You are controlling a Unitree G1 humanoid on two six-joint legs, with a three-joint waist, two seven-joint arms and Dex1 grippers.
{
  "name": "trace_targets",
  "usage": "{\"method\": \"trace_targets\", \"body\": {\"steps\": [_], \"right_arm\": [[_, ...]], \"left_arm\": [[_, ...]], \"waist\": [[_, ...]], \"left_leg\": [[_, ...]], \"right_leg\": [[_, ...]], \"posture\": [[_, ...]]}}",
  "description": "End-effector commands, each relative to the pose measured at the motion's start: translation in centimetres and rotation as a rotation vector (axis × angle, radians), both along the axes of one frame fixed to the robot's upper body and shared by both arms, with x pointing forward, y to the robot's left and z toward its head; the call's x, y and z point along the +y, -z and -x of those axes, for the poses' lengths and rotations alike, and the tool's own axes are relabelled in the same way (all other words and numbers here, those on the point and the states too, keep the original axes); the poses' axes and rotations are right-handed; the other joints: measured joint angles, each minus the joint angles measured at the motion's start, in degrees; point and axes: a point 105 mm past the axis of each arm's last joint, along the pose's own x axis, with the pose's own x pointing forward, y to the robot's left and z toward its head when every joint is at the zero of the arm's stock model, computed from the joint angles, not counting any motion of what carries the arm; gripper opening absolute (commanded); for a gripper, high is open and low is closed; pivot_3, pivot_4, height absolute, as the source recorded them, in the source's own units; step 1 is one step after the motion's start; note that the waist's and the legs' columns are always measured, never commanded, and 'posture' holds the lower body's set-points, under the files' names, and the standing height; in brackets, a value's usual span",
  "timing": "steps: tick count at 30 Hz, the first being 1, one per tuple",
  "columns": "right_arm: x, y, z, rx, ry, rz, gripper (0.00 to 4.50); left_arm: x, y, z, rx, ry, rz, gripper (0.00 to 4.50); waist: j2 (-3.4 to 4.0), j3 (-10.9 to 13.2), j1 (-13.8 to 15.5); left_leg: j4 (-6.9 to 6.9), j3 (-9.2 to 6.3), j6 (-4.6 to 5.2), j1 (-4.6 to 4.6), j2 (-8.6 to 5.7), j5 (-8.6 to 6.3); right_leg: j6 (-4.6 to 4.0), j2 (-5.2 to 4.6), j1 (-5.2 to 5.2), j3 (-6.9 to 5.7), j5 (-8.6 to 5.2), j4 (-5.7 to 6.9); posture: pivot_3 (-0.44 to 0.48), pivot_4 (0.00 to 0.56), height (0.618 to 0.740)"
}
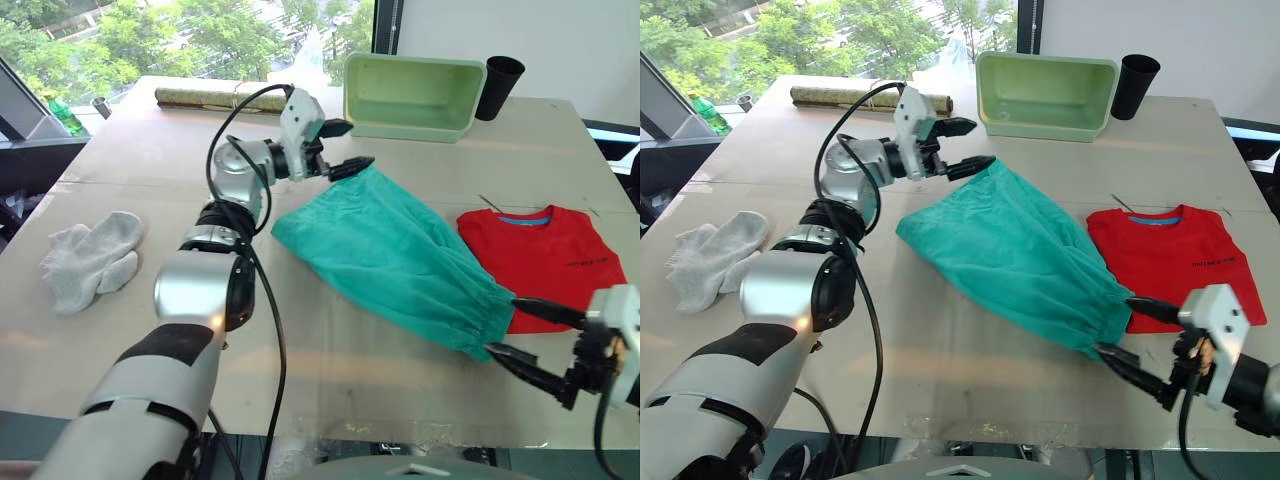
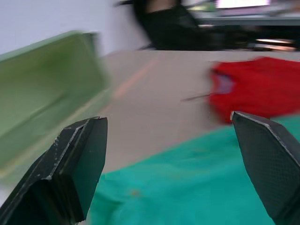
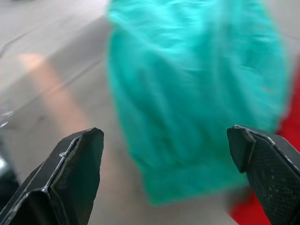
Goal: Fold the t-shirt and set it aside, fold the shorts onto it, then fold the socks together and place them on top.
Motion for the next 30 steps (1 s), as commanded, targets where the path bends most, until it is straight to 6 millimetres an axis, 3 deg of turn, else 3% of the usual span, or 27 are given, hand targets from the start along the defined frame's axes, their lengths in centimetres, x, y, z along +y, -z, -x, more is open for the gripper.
{"method": "trace_targets", "body": {"steps": [1, 4, 9, 15, 20, 26, 30], "right_arm": [[1.7, 0.8, -0.3, -0.011, -0.069, 0.045, 4.43], [2.9, 1.2, -1.2, -0.032, -0.093, 0.056, 4.43], [3.3, 2.4, -2.5, -0.058, -0.100, 0.158, 4.43], [2.8, 3.4, -2.8, -0.019, -0.092, 0.196, 4.43], [2.3, 3.8, -2.8, -0.018, -0.077, 0.207, 4.43], [2.0, 4.1, -2.8, -0.015, -0.066, 0.218, 2.67], [1.5, 4.6, -3.0, -0.032, -0.076, 0.284, 0.99]], "left_arm": [[1.7, 2.5, 2.3, 0.025, 0.126, -0.237, 4.50], [3.7, 5.2, 3.9, 0.034, 0.172, -0.434, 4.50], [5.4, 7.1, 5.4, 0.029, 0.228, -0.568, 4.50], [5.4, 7.9, 5.5, -0.017, 0.270, -0.618, 4.50], [3.6, 8.8, 4.0, -0.144, 0.236, -0.627, 4.50], [4.5, 11.0, 2.8, -0.247, 0.186, -0.801, 4.50], [4.2, 10.8, 1.7, -0.284, 0.108, -0.789, 3.39]], "waist": [[0.08, 0.0, 0.0], [0.09, 0.0, 0.1], [0.10, 0.0, 0.6], [0.10, 0.0, 1.3], [0.10, 0.0, 1.4], [0.15, -0.1, 1.3], [0.39, -0.3, 1.4]], "left_leg": [[-0.01, -0.03, 0.00, 0.06, 0.00, 0.00], [-0.02, -0.12, 0.00, 0.11, 0.00, 0.00], [0.02, -0.24, 0.02, -0.02, -0.02, -0.01], [0.05, -0.30, 0.05, -0.10, -0.12, -0.02], [0.06, -0.31, 0.05, -0.10, -0.14, -0.03], [0.03, -0.34, 0.05, -0.02, -0.13, -0.03], [-0.20, -0.37, 0.42, 0.68, -0.17, -0.25]], "right_leg": [[0.00, 0.01, 0.07, 0.02, 0.00, -0.01], [0.00, 0.00, 0.16, 0.01, 0.00, 0.00], [-0.02, -0.07, 0.14, -0.12, 0.00, -0.05], [0.00, -0.15, 0.15, -0.21, 0.00, -0.12], [0.00, -0.14, 0.16, -0.23, 0.00, -0.11], [0.00, -0.11, 0.21, -0.22, 0.00, -0.10], [0.26, -0.15, 0.79, -0.26, -0.08, -0.08]], "posture": [[0.000, 0.150, 0.735], [0.000, 0.150, 0.735], [0.000, 0.150, 0.735], [0.000, 0.150, 0.735], [0.000, 0.150, 0.735], [0.000, 0.150, 0.735], [0.000, 0.150, 0.735]]}}
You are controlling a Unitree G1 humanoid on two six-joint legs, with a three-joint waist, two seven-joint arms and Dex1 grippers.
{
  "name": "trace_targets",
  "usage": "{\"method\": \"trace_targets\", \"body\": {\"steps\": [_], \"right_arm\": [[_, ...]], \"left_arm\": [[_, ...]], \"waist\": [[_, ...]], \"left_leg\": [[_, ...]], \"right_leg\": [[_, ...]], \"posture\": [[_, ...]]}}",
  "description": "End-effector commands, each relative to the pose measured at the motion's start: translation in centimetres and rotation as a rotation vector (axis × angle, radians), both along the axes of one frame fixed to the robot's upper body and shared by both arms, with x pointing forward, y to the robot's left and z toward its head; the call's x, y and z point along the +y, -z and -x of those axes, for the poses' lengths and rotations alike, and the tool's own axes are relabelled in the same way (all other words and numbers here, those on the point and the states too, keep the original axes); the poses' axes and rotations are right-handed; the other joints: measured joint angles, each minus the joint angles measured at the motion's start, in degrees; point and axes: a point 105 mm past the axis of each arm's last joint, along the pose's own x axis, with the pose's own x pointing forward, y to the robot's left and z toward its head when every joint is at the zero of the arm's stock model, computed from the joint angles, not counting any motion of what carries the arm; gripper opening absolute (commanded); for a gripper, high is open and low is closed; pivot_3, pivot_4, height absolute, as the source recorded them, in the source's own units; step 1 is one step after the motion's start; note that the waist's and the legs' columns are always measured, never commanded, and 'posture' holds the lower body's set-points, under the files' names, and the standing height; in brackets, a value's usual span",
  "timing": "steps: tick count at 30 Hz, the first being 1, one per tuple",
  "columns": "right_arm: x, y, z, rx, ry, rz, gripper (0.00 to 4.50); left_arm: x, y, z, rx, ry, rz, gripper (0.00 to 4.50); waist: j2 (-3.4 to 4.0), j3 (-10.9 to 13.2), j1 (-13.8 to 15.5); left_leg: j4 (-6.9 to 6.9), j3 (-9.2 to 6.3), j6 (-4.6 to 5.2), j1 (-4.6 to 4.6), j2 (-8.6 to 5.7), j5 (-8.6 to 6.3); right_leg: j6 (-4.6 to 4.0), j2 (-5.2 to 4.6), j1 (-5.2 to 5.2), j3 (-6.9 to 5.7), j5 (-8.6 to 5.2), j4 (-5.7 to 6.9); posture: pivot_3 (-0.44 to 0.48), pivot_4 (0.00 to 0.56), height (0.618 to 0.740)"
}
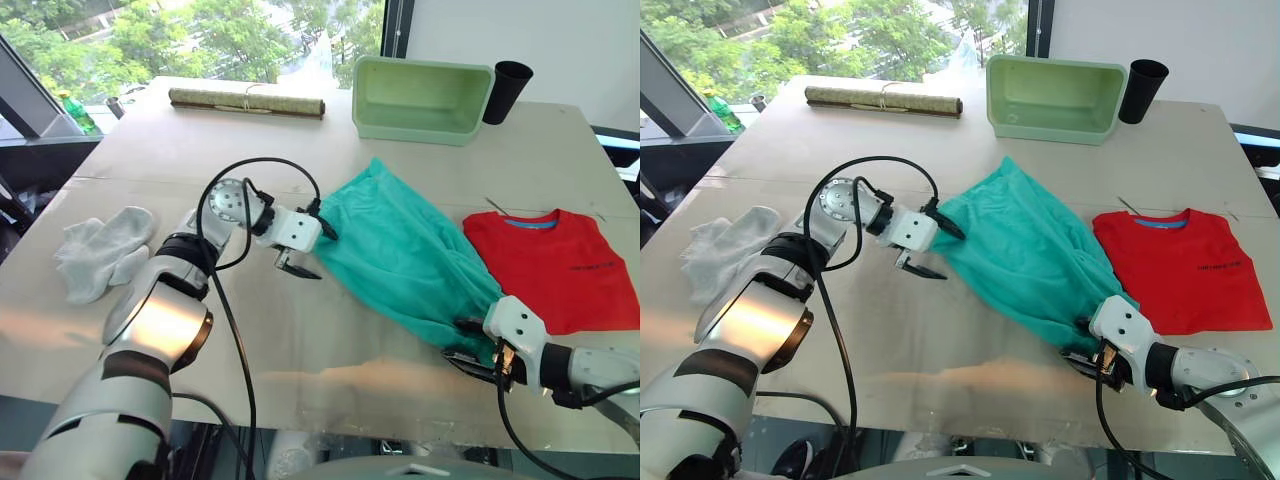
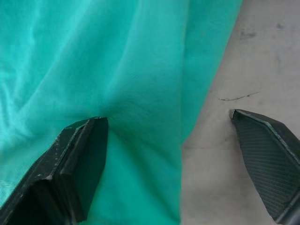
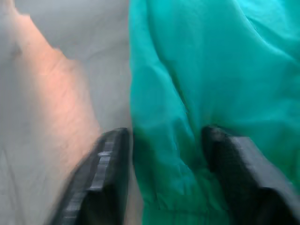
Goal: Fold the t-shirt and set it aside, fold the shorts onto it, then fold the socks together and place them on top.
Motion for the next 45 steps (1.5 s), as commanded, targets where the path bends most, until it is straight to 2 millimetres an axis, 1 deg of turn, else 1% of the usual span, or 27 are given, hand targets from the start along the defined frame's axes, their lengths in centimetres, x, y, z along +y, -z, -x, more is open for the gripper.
{"method": "trace_targets", "body": {"steps": [1, 2, 3, 5, 6, 7, 8, 10, 16, 22, 24, 26, 28, 29, 31, 34, 36, 37, 38, 39, 41, 42, 44, 45], "right_arm": [[-0.3, 0.0, -0.1, -0.034, -0.031, 0.054, 0.56], [-0.3, 0.0, -0.1, -0.038, -0.039, 0.065, 0.02], [-0.3, 0.1, -0.1, -0.041, -0.044, 0.073, 0.00], [-0.4, 0.2, -0.4, -0.057, -0.060, 0.093, 0.00], [-0.3, 0.1, -0.7, -0.074, -0.066, 0.096, 0.00], [-0.2, 0.0, -1.0, -0.088, -0.073, 0.096, 0.00], [-0.1, 0.0, -1.2, -0.095, -0.079, 0.094, 0.00], [0.2, -0.1, -1.7, -0.112, -0.099, 0.090, 0.00], [0.8, -0.4, -3.1, -0.153, -0.154, 0.078, 0.00], [1.5, -1.2, -5.2, -0.212, -0.231, 0.091, 0.00], [2.0, -1.5, -6.2, -0.241, -0.269, 0.097, 0.00], [3.0, -1.9, -7.6, -0.279, -0.320, 0.103, 0.00], [3.8, -2.1, -9.0, -0.319, -0.358, 0.120, 0.00], [4.2, -2.2, -9.7, -0.339, -0.371, 0.131, 0.00], [4.5, -2.2, -10.7, -0.369, -0.388, 0.147, 0.00], [4.8, -2.4, -12.6, -0.464, -0.420, 0.182, 0.00], [4.6, -2.2, -12.8, -0.477, -0.454, 0.197, 0.00], [4.4, -2.1, -12.7, -0.468, -0.466, 0.205, 0.00], [3.9, -2.1, -12.5, -0.450, -0.479, 0.216, 0.00], [3.4, -1.9, -12.2, -0.428, -0.494, 0.232, 0.30], [2.3, -1.6, -11.5, -0.382, -0.511, 0.261, 0.96], [1.8, -1.6, -11.2, -0.365, -0.512, 0.272, 1.40], [0.8, -1.7, -10.6, -0.341, -0.498, 0.278, 2.27], [0.4, -2.0, -10.2, -0.334, -0.485, 0.273, 2.58]], "left_arm": [[1.2, 0.3, -1.1, -0.044, -0.100, -0.011, 2.99], [1.2, 0.3, -1.1, -0.044, -0.100, -0.007, 2.39], [1.1, 0.3, -1.1, -0.046, -0.101, -0.006, 2.11], [1.0, 0.2, -1.0, -0.020, -0.108, 0.024, 1.13], [1.1, 0.2, -0.8, -0.006, -0.103, 0.032, 0.75], [1.2, 0.2, -0.7, 0.006, -0.099, 0.039, 0.25], [1.3, 0.3, -0.5, 0.015, -0.098, 0.042, 0.05], [1.7, 0.3, -0.2, 0.034, -0.093, 0.041, 0.05], [2.7, 0.2, 1.0, 0.105, -0.098, 0.098, 0.05], [4.6, -0.2, 3.1, 0.212, -0.134, 0.140, 0.05], [6.0, -0.2, 4.7, 0.281, -0.180, 0.132, 0.05], [8.0, 0.0, 7.7, 0.393, -0.237, 0.081, 0.05], [9.0, 0.2, 10.2, 0.483, -0.275, 0.044, 0.05], [9.0, 0.1, 11.1, 0.511, -0.288, 0.040, 0.05], [8.9, -0.2, 12.1, 0.543, -0.308, 0.043, 0.05], [8.0, -0.5, 13.6, 0.570, -0.330, 0.078, 0.05], [7.6, -0.5, 13.9, 0.554, -0.336, 0.098, 0.05], [7.4, -0.4, 13.4, 0.509, -0.346, 0.120, 0.05], [7.2, -0.4, 12.5, 0.443, -0.360, 0.149, 0.05], [7.1, -0.4, 11.5, 0.380, -0.376, 0.180, 0.01], [7.0, -0.5, 10.3, 0.299, -0.391, 0.213, 0.71], [7.2, -0.4, 10.0, 0.276, -0.394, 0.214, 0.98], [7.5, 0.0, 9.8, 0.262, -0.393, 0.206, 1.80], [7.6, 0.1, 9.9, 0.274, -0.388, 0.199, 2.07]], "waist": [[0.02, 0.0, -0.2], [0.03, 0.0, -0.3], [0.05, -0.1, -0.3], [0.11, -0.1, -0.3], [0.10, -0.1, -0.3], [0.08, -0.1, -0.4], [0.07, -0.1, -0.7], [0.07, -0.1, -0.9], [0.07, -0.1, -1.4], [0.08, -0.1, -1.7], [0.08, 0.0, -2.0], [0.03, 0.0, -2.8], [-0.11, 0.1, -3.6], [-0.05, 0.2, -3.7], [0.17, 0.3, -2.5], [0.25, 0.3, -1.6], [0.24, 0.3, -1.0], [0.24, 0.3, -0.8], [0.25, 0.3, -0.6], [0.30, 0.4, -0.4], [0.31, 0.4, -0.4], [0.29, 0.4, -0.3], [0.28, 0.4, -0.4], [0.30, 0.4, -0.6]], "left_leg": [[-0.01, -0.02, 0.02, 0.15, 0.01, -0.01], [-0.01, -0.03, 0.02, 0.23, 0.03, -0.01], [-0.01, -0.03, 0.02, 0.24, 0.04, -0.01], [0.03, -0.02, 0.02, 0.24, 0.05, 0.00], [0.05, -0.03, 0.01, 0.22, 0.05, 0.00], [0.08, -0.03, 0.00, 0.19, 0.06, 0.01], [0.11, -0.03, -0.01, 0.15, 0.07, 0.01], [0.11, -0.02, -0.22, 0.11, 0.07, 0.14], [0.06, 0.00, -0.27, 0.06, 0.11, 0.16], [0.02, 0.04, -0.27, 0.12, 0.12, 0.16], [-0.01, 0.04, -0.27, 0.12, 0.13, 0.16], [-0.05, 0.03, -0.27, 0.09, 0.14, 0.16], [-0.08, 0.01, -0.27, 0.12, 0.16, 0.16], [-0.15, -0.17, -0.28, 0.10, 0.13, 0.15], [-0.21, -0.19, -0.27, 0.11, 0.07, 0.15], [-0.21, -0.06, -0.12, 0.05, 0.06, 0.06], [-0.21, 0.05, -0.12, 0.04, 0.04, 0.06], [-0.20, 0.07, -0.17, 0.02, 0.04, 0.09], [-0.21, 0.08, -0.19, 0.01, 0.03, 0.10], [-0.21, 0.09, -0.21, 0.00, 0.03, 0.12], [-0.20, 0.14, -0.20, -0.01, 0.02, 0.11], [-0.20, 0.14, -0.20, -0.02, 0.02, 0.11], [-0.20, 0.14, -0.18, -0.02, 0.02, 0.10], [-0.20, 0.15, -0.18, -0.01, 0.02, 0.10]], "right_leg": [[0.03, 0.02, 0.10, -0.01, -0.01, 0.00], [0.08, 0.05, 0.15, 0.00, 0.02, 0.04], [0.09, 0.06, 0.14, -0.01, 0.03, 0.07], [0.10, 0.06, 0.15, -0.01, 0.05, 0.09], [0.10, 0.06, 0.15, -0.02, 0.05, 0.09], [0.10, 0.08, 0.15, -0.01, 0.05, 0.09], [0.10, 0.10, 0.13, -0.01, 0.05, 0.08], [0.00, 0.11, 0.11, 0.07, 0.10, 0.03], [-0.13, 0.25, 0.06, 0.33, 0.15, -0.14], [-0.13, 0.28, 0.02, 0.47, 0.15, -0.10], [-0.14, 0.28, -0.01, 0.47, 0.15, -0.07], [-0.14, 0.29, -0.07, 0.53, 0.16, -0.04], [-0.15, 0.32, -0.17, 0.68, 0.15, 0.01], [-0.15, 0.39, -0.27, 0.86, 0.17, 0.01], [-0.16, 0.34, -0.29, 0.82, 0.17, 0.06], [-0.16, 0.23, -0.30, 0.67, 0.17, 0.06], [-0.16, 0.17, -0.31, 0.69, 0.17, 0.04], [-0.16, 0.15, -0.31, 0.68, 0.17, 0.04], [-0.16, 0.14, -0.31, 0.66, 0.17, 0.03], [-0.16, 0.13, -0.31, 0.66, 0.17, 0.03], [-0.17, 0.11, -0.31, 0.66, 0.17, 0.02], [-0.16, 0.10, -0.31, 0.67, 0.17, 0.01], [-0.16, 0.10, -0.30, 0.66, 0.17, 0.00], [-0.16, 0.09, -0.30, 0.67, 0.17, 0.00]], "posture": [[0.000, 0.150, 0.735], [0.000, 0.150, 0.735], [0.000, 0.150, 0.735], [0.000, 0.150, 0.735], [0.000, 0.150, 0.735], [0.000, 0.150, 0.735], [0.000, 0.150, 0.735], [0.000, 0.150, 0.735], [0.000, 0.150, 0.735], [0.000, 0.150, 0.735], [0.000, 0.150, 0.735], [0.000, 0.150, 0.735], [0.000, 0.150, 0.735], [0.000, 0.150, 0.735], [0.000, 0.150, 0.735], [0.000, 0.150, 0.735], [0.000, 0.150, 0.735], [0.000, 0.150, 0.735], [0.000, 0.150, 0.735], [0.000, 0.150, 0.735], [0.000, 0.150, 0.735], [0.000, 0.150, 0.735], [0.000, 0.150, 0.735], [0.000, 0.150, 0.735]]}}
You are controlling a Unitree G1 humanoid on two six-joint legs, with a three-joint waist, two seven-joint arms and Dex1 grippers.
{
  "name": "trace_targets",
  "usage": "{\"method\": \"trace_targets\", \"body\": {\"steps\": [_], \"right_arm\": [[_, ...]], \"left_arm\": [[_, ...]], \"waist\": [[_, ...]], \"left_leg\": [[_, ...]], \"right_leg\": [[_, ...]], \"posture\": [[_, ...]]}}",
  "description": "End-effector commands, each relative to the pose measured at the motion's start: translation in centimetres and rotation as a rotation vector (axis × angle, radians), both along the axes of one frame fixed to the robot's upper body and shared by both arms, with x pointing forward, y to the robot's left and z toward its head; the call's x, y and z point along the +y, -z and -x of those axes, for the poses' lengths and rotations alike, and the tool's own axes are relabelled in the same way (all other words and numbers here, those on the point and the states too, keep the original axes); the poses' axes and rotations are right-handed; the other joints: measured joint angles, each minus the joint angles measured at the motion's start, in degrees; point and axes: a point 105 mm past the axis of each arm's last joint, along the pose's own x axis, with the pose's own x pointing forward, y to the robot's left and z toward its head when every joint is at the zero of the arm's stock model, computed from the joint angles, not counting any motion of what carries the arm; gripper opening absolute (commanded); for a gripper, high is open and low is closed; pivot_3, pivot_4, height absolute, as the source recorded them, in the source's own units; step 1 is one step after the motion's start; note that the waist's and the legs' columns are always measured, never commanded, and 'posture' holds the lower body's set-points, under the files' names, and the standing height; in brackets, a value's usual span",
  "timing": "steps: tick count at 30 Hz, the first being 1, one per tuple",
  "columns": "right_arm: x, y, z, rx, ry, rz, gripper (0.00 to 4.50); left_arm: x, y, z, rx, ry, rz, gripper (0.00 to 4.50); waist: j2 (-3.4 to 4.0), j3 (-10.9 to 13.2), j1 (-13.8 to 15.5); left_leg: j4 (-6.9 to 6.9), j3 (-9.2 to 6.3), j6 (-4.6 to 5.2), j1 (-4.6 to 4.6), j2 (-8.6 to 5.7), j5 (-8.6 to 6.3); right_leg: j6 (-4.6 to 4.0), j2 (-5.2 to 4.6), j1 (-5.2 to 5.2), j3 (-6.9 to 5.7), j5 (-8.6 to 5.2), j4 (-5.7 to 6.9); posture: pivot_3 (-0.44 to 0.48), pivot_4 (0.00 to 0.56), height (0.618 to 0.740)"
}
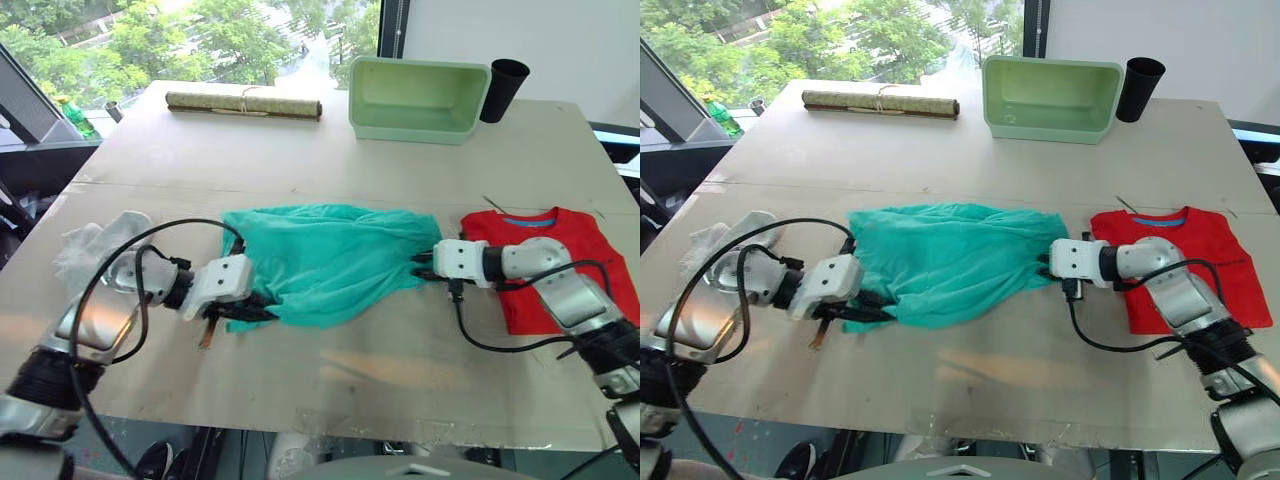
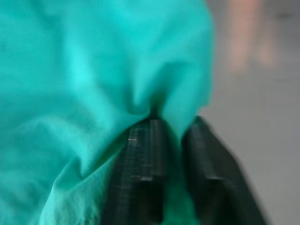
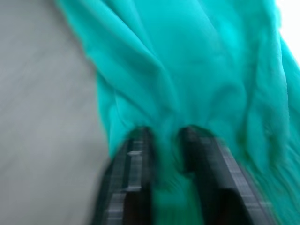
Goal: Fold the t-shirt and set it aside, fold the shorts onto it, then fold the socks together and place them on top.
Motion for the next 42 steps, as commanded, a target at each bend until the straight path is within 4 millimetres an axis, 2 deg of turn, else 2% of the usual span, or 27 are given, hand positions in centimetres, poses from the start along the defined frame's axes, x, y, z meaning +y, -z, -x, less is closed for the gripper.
{"method": "trace_targets", "body": {"steps": [1, 2, 4, 5, 6, 11, 15, 17, 20, 23, 26, 31, 38, 42], "right_arm": [[-1.3, -1.6, 1.1, 0.007, 0.042, -0.056, 3.09], [-1.3, -2.5, 1.2, -0.004, 0.067, -0.114, 3.59], [-1.4, -3.8, 1.8, 0.009, 0.121, -0.219, 4.19], [-1.6, -4.2, 2.5, 0.037, 0.158, -0.268, 4.50], [-1.7, -4.4, 3.3, 0.071, 0.189, -0.316, 4.50], [-2.4, -3.7, 7.3, 0.286, 0.392, -0.517, 4.50], [-2.6, -0.5, 8.9, 0.510, 0.688, -0.643, 4.50], [-1.9, 0.2, 9.2, 0.622, 0.774, -0.731, 4.50], [-0.7, 0.7, 8.7, 0.719, 0.854, -0.845, 4.50], [0.1, 1.4, 7.4, 0.790, 0.965, -0.958, 4.50], [0.8, 1.3, 6.1, 0.831, 1.024, -1.057, 4.50], [1.5, 0.9, 3.9, 0.884, 1.091, -1.208, 4.50], [1.5, 1.4, 2.2, 0.971, 1.160, -1.345, 4.50], [1.4, 1.7, 1.2, 1.018, 1.189, -1.438, 4.50]], "left_arm": [[0.7, -0.5, -0.2, -0.030, 0.007, -0.019, 2.64], [0.8, -0.5, 0.3, 0.005, 0.014, -0.017, 3.10], [1.0, -0.6, 1.0, 0.064, 0.033, -0.022, 3.64], [1.3, -0.9, 1.3, 0.088, 0.046, -0.031, 4.11], [1.5, -1.2, 1.5, 0.105, 0.052, -0.036, 4.47], [1.9, -3.7, 0.9, 0.113, 0.048, -0.008, 4.47], [-1.5, -7.3, -1.7, 0.004, 0.026, 0.208, 4.47], [-3.5, -8.0, -2.9, -0.044, 0.016, 0.282, 4.47], [-5.3, -7.2, -4.8, -0.102, -0.027, 0.296, 4.47], [-6.8, -5.7, -6.7, -0.146, -0.076, 0.271, 4.47], [-7.9, -3.7, -6.6, -0.103, -0.048, 0.245, 4.47], [-7.7, -0.4, -6.6, -0.044, -0.048, 0.174, 4.47], [-7.7, 1.5, -7.8, -0.030, -0.083, 0.158, 4.47], [-7.6, 1.8, -8.0, -0.012, -0.092, 0.175, 4.47]], "waist": [[0.04, 0.0, -0.5], [0.04, 0.0, -0.7], [0.05, 0.0, -0.8], [0.04, 0.0, -0.9], [0.05, 0.0, -0.8], [0.03, 0.0, -0.3], [0.00, 0.0, -0.4], [0.01, 0.0, -0.7], [0.01, 0.0, -1.1], [0.00, 0.0, -1.2], [-0.09, -0.1, -1.1], [-0.10, -0.1, -1.2], [-0.15, -0.2, -1.1], [-0.14, -0.3, -1.3]], "left_leg": [[-0.01, 0.01, 0.00, 0.00, 0.01, 0.00], [-0.02, 0.02, -0.01, 0.01, 0.01, 0.00], [-0.10, 0.01, -0.01, 0.03, 0.03, 0.01], [-0.13, 0.01, -0.02, 0.02, 0.02, 0.01], [-0.20, 0.02, -0.02, 0.06, 0.03, 0.01], [-0.38, 0.01, -0.03, 0.06, 0.01, 0.01], [-0.38, 0.02, -0.03, 0.06, -0.02, 0.01], [-0.36, 0.02, -0.03, 0.08, -0.03, 0.01], [-0.37, 0.00, -0.05, 0.12, -0.03, 0.02], [-0.39, -0.09, -0.06, 0.18, -0.04, 0.03], [-0.46, -0.10, -0.06, 0.23, -0.03, 0.03], [-0.48, -0.06, -0.06, 0.24, -0.02, 0.03], [-0.48, -0.04, -0.05, 0.23, -0.02, 0.03], [-0.49, -0.04, -0.04, 0.26, -0.02, 0.02]], "right_leg": [[0.00, 0.00, -0.01, 0.01, 0.00, 0.00], [0.00, 0.00, -0.01, 0.03, 0.00, 0.00], [0.00, 0.01, -0.02, 0.02, 0.00, 0.00], [0.00, 0.01, -0.04, 0.03, 0.00, 0.01], [0.00, 0.01, -0.04, 0.03, 0.00, 0.00], [0.01, -0.05, -0.03, -0.07, -0.01, -0.06], [0.04, -0.08, -0.01, -0.09, -0.01, -0.06], [0.05, -0.08, 0.01, -0.07, -0.01, -0.04], [0.04, -0.01, 0.00, 0.03, 0.00, 0.01], [0.03, 0.19, -0.06, 0.30, 0.00, 0.00], [0.02, 0.25, -0.06, 0.36, 0.00, 0.00], [0.02, 0.22, -0.09, 0.38, 0.01, 0.00], [0.01, 0.19, -0.08, 0.37, 0.01, 0.00], [0.02, 0.19, -0.06, 0.38, 0.02, 0.00]], "posture": [[0.000, 0.150, 0.735], [0.000, 0.150, 0.735], [0.000, 0.150, 0.735], [0.000, 0.150, 0.735], [0.000, 0.150, 0.735], [0.000, 0.150, 0.735], [0.000, 0.150, 0.735], [0.000, 0.150, 0.735], [0.000, 0.150, 0.735], [0.000, 0.150, 0.735], [0.000, 0.150, 0.735], [0.000, 0.150, 0.735], [0.000, 0.150, 0.735], [0.000, 0.150, 0.735]]}}
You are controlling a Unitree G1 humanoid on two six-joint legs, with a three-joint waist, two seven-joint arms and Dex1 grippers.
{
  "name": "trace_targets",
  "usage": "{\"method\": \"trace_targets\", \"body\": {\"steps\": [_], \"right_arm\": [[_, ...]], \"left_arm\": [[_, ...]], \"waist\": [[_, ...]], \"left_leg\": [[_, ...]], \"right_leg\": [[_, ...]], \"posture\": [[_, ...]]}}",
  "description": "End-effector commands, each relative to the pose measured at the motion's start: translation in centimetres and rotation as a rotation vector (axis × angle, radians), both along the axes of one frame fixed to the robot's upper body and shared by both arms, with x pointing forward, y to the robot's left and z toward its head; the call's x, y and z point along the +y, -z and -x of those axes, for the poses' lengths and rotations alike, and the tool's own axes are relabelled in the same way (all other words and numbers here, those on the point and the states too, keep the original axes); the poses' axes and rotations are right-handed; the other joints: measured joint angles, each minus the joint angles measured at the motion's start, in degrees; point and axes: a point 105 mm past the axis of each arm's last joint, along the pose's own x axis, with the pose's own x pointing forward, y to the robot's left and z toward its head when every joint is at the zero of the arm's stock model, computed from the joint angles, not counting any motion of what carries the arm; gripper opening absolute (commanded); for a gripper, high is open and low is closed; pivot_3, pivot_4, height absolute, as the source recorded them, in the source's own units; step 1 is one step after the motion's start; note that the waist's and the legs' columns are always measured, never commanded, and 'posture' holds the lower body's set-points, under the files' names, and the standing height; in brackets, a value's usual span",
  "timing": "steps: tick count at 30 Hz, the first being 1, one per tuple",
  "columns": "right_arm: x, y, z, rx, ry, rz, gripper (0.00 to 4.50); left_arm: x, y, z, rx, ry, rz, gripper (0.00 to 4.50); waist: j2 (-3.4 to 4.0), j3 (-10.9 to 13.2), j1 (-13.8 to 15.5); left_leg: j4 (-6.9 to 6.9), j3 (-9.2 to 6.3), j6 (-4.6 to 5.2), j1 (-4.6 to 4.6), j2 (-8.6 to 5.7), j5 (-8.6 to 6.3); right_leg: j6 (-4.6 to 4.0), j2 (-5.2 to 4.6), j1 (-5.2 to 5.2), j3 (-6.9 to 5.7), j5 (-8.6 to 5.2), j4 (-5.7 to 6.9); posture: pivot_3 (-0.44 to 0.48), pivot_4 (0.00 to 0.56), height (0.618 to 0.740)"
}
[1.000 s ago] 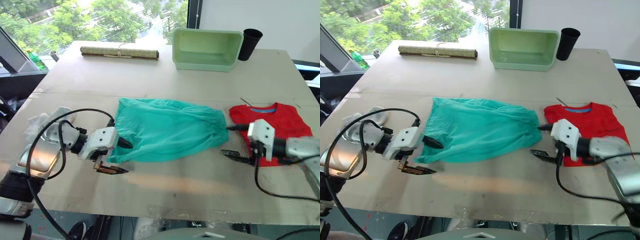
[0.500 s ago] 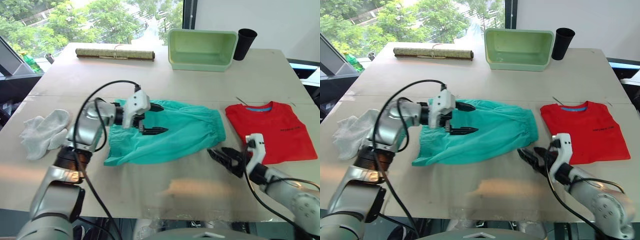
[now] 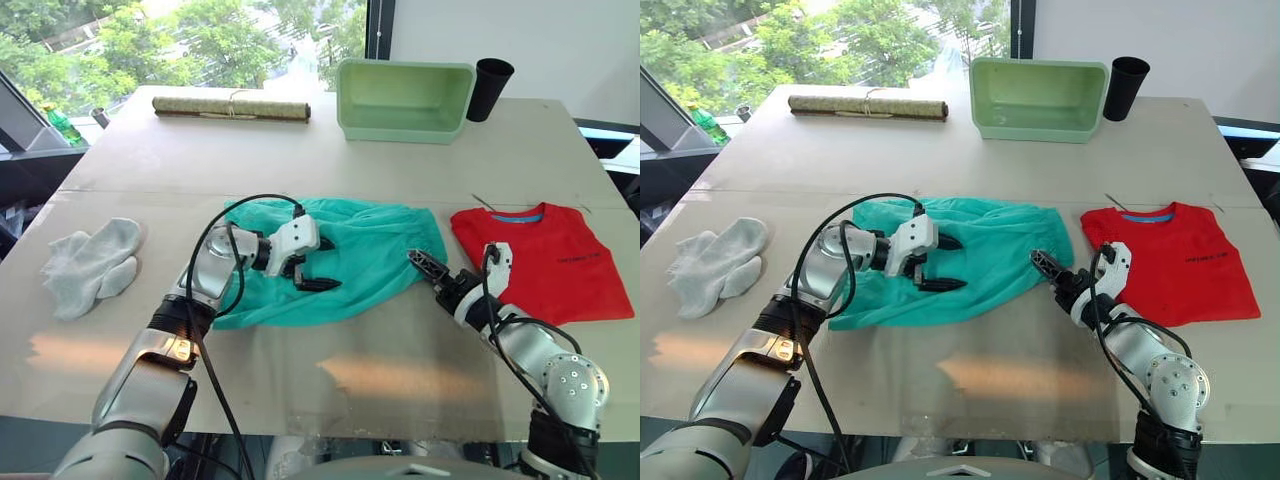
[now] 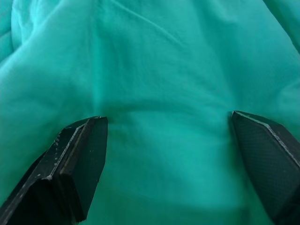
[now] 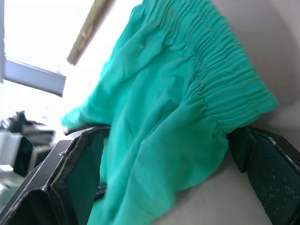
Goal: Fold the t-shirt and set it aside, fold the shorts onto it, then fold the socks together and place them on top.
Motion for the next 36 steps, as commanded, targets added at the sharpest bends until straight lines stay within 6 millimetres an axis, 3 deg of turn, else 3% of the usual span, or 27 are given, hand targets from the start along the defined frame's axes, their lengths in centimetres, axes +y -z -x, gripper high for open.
{"method": "trace_targets", "body": {"steps": [1, 5, 7, 8, 10, 15, 20, 25, 29, 31, 36], "right_arm": [[-0.5, 1.0, -1.1, 0.064, 0.069, -0.059, 4.50], [0.2, 0.4, -2.4, 0.069, 0.089, -0.074, 4.50], [0.3, 0.1, -2.9, 0.072, 0.105, -0.065, 3.73], [0.3, 0.1, -3.0, 0.072, 0.109, -0.060, 3.00], [0.2, -0.1, -3.1, 0.066, 0.113, -0.055, 2.36], [-0.3, -0.4, -3.2, 0.054, 0.146, -0.051, 0.02], [-2.5, -1.2, -2.6, 0.019, 0.232, -0.017, 0.02], [-4.7, -4.4, 0.1, -0.083, 0.320, 0.034, 0.02], [-5.9, -6.9, 0.6, -0.190, 0.383, 0.177, 0.02], [-5.4, -8.9, 0.7, -0.306, 0.347, 0.321, 0.02], [-0.7, -12.6, 1.0, -0.632, 0.098, 0.661, 0.02]], "left_arm": [[0.1, 0.1, -0.2, 0.006, -0.002, 0.006, 4.47], [0.3, 0.6, 0.3, 0.020, 0.008, 0.002, 4.47], [0.4, 0.7, 0.4, 0.024, 0.012, 0.002, 4.50], [0.4, 0.7, 0.4, 0.024, 0.011, 0.003, 4.50], [0.4, 0.7, 0.5, 0.025, 0.011, 0.002, 4.50], [0.6, 0.8, 0.7, 0.030, 0.012, -0.001, 4.50], [0.2, -1.3, -0.3, -0.034, -0.018, 0.071, 4.50], [-1.0, -6.6, -0.8, -0.142, 0.014, 0.203, 4.50], [-0.9, -8.0, -0.6, -0.179, 0.027, 0.186, 4.50], [-0.5, -8.5, -0.7, -0.190, 0.022, 0.173, 4.50], [1.6, -10.0, -0.8, -0.208, -0.017, 0.144, 4.50]], "waist": [[0.01, 0.0, -0.1], [0.01, -0.2, -0.8], [0.01, -0.2, -0.8], [0.02, -0.2, -0.8], [0.02, -0.2, -0.8], [0.02, -0.2, -0.9], [0.03, -0.2, -0.9], [0.05, -0.1, -0.5], [0.09, -0.1, -1.0], [0.14, -0.1, -1.2], [0.20, 0.0, -1.2]], "left_leg": [[0.00, 0.00, 0.00, 0.00, 0.00, 0.00], [0.00, -0.01, 0.00, 0.01, 0.00, 0.00], [0.00, -0.01, 0.00, 0.02, 0.00, 0.00], [-0.01, -0.01, 0.00, 0.01, 0.00, 0.00], [-0.02, -0.01, 0.00, -0.01, 0.00, 0.00], [-0.04, 0.01, 0.00, -0.02, 0.00, 0.00], [-0.05, 0.01, 0.00, -0.06, 0.00, 0.00], [-0.07, 0.03, -0.01, -0.31, 0.00, 0.01], [-0.08, 0.05, -0.01, -0.25, -0.01, 0.01], [-0.13, 0.07, -0.01, -0.16, -0.02, 0.01], [-0.15, 0.02, -0.01, -0.08, 0.02, 0.01]], "right_leg": [[0.00, 0.00, 0.00, 0.00, 0.00, 0.00], [0.00, -0.01, 0.01, 0.00, 0.00, 0.02], [0.00, -0.02, 0.01, 0.00, 0.00, 0.02], [0.00, -0.02, 0.01, 0.00, 0.00, 0.02], [0.00, -0.03, 0.00, -0.01, 0.00, 0.01], [0.00, -0.05, 0.00, -0.01, 0.01, -0.02], [0.00, -0.07, -0.01, -0.01, 0.00, -0.03], [0.01, -0.13, -0.12, -0.15, 0.00, -0.18], [0.02, -0.13, -0.11, -0.11, 0.00, -0.15], [0.03, -0.10, -0.10, -0.05, -0.01, -0.13], [0.19, 0.11, -0.13, 0.07, -0.10, -0.11]], "posture": [[0.000, 0.150, 0.735], [0.000, 0.150, 0.735], [0.000, 0.150, 0.735], [0.000, 0.150, 0.735], [0.000, 0.150, 0.735], [0.000, 0.150, 0.735], [0.000, 0.150, 0.735], [0.000, 0.150, 0.735], [0.000, 0.150, 0.735], [0.000, 0.150, 0.735], [0.000, 0.150, 0.735]]}}
